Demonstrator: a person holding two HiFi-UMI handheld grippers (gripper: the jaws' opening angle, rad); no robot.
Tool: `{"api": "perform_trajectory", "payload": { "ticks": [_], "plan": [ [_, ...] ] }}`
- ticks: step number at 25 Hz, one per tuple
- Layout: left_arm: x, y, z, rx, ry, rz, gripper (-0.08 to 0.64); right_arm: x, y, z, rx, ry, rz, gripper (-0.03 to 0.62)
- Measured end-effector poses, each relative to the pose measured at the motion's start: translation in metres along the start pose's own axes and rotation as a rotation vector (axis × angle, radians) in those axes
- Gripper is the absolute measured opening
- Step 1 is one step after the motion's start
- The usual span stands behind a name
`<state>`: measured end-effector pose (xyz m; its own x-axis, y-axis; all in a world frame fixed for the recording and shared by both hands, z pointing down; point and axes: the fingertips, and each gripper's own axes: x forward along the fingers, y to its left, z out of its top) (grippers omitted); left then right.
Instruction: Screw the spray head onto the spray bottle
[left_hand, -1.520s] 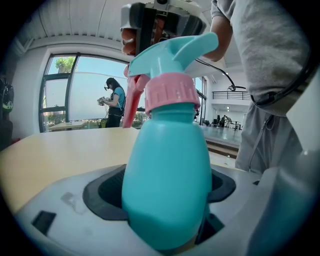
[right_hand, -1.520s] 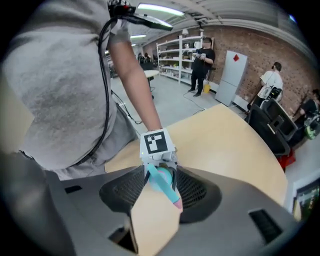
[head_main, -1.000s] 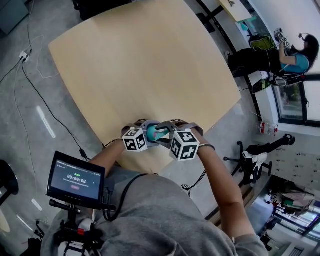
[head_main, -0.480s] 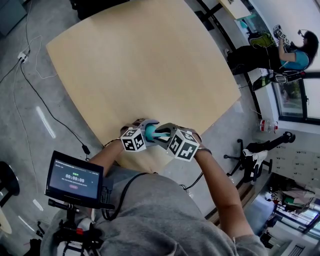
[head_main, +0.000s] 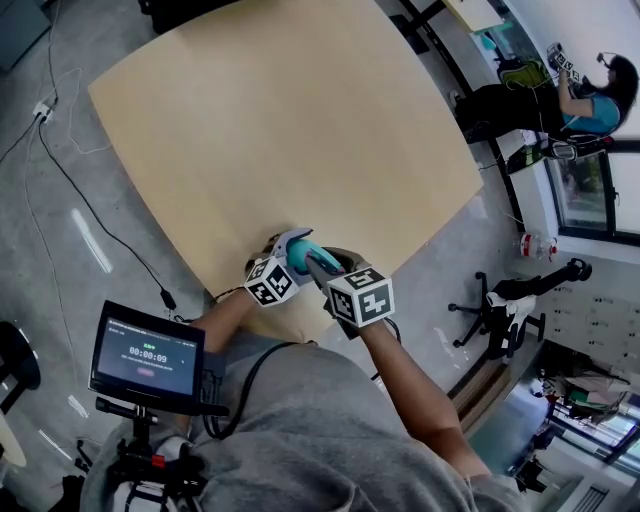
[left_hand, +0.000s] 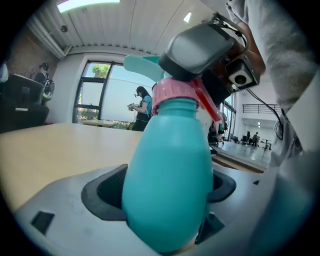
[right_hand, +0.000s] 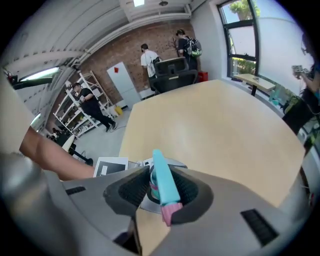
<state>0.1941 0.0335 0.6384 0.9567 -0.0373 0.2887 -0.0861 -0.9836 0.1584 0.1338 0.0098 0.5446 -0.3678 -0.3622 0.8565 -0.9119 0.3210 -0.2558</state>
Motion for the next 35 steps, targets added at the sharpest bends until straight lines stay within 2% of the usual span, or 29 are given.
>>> {"api": "perform_trajectory", "payload": {
  "ticks": [3,8,15,20,23,29,35],
  "plan": [
    [-0.001,0.002,0.001,-0.014,-0.005,0.005,0.414,0.001,0.001,0.002,-0.042,-0.012,-0.017,0.116],
    [0.0,0.002,0.0,0.008,0.01,-0.005,0.414,0.001,0.001,0.002,-0.084,0.027,0.003,0.116],
    [0.0,-0.001,0.002,0.051,0.008,-0.03,0.414,-0.004,0.006,0.0,-0.13,-0.006,-0.005,0.115],
    [-0.003,0.004,0.008,0.046,-0.018,-0.035,0.415,-0.006,0.007,0.006,-0.149,-0.016,-0.005,0.116],
    [-0.001,0.005,0.006,0.048,-0.004,-0.034,0.414,-0.004,0.007,0.005,-0.156,-0.014,-0.003,0.115],
    [-0.002,0.001,-0.008,0.043,0.025,-0.044,0.414,-0.001,0.019,0.001,-0.195,-0.001,0.066,0.116],
    [-0.005,-0.002,-0.006,0.038,0.011,-0.058,0.414,-0.007,0.021,0.004,-0.261,-0.01,0.048,0.116]
  ]
}}
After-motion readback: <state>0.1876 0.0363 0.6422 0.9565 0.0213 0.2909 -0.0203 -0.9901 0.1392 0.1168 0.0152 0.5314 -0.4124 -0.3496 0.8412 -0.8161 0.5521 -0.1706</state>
